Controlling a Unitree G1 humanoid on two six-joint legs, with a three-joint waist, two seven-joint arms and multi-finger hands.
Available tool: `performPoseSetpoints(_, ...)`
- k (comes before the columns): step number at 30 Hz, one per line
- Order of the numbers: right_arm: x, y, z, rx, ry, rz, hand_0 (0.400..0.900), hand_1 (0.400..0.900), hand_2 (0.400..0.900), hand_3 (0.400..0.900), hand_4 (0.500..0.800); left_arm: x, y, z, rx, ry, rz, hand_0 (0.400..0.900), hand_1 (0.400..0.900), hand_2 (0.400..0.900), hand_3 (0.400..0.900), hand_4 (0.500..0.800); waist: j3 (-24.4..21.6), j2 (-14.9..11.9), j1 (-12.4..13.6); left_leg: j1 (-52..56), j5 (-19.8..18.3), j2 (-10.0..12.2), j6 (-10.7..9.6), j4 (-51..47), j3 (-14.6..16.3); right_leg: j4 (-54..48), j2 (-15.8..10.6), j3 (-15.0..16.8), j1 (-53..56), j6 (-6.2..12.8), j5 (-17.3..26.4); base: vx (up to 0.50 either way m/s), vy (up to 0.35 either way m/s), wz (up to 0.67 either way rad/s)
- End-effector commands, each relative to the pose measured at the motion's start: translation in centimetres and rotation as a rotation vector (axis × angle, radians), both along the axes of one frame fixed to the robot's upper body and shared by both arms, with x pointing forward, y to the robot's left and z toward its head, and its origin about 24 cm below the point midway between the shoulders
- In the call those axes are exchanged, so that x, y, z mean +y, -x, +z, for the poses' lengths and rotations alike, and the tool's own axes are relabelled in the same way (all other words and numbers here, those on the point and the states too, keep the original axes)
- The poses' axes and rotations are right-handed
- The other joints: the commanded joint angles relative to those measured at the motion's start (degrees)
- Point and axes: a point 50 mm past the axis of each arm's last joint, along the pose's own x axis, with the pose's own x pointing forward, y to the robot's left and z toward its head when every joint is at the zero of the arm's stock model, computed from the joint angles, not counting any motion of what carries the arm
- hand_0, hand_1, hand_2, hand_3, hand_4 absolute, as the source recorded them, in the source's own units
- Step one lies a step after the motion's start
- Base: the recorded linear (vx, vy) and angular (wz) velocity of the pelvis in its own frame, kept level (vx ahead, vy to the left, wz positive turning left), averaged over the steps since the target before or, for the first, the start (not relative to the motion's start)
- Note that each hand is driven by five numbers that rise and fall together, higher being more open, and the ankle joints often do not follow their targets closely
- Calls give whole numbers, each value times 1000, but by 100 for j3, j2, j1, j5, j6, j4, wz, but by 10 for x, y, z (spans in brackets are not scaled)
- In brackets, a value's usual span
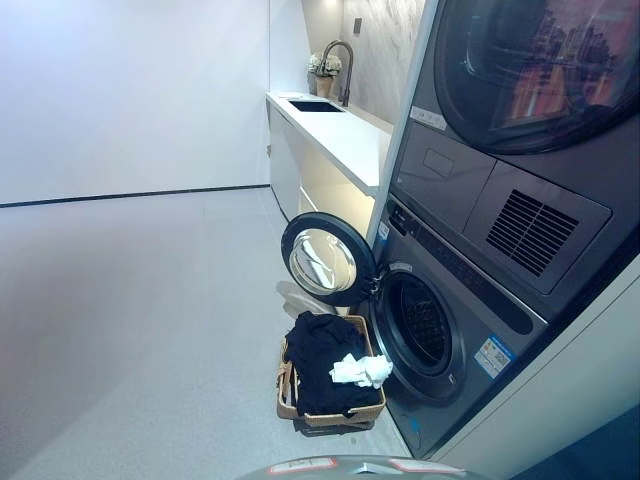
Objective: Put the clothes in the basket into the washing machine.
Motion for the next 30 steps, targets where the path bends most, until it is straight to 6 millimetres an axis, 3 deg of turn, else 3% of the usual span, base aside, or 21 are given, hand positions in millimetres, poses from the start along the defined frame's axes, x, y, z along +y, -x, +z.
performPoseSetpoints(1, -18, -59, 7, -134, 70, 68, 900, 900, 900, 900, 800, -25, -37, -4, -67, 50, -76, 900, 900, 900, 900, 800, 667, 476, -61, 544, -1272, -193, 37, 42, 13, 32, 36, -23, 454, 392, -728, 0, 0, 0)
performPoseSetpoints(20, -18, -60, 7, -141, 71, 61, 900, 900, 900, 900, 800, -25, -37, -4, -71, 45, -48, 900, 900, 900, 900, 800, 748, 494, -64, 559, -1284, -189, 48, 42, 7, 32, 46, -20, 463, 374, -739, 1, -2, 0)
performPoseSetpoints(30, -24, -73, 11, -178, 91, 62, 900, 900, 900, 900, 800, -24, -51, -1, -117, 37, -38, 900, 900, 900, 900, 800, 928, 589, -93, 325, -1101, -97, 25, 42, -2, 306, 132, 47, 57, 238, -830, -4, -79, 0)
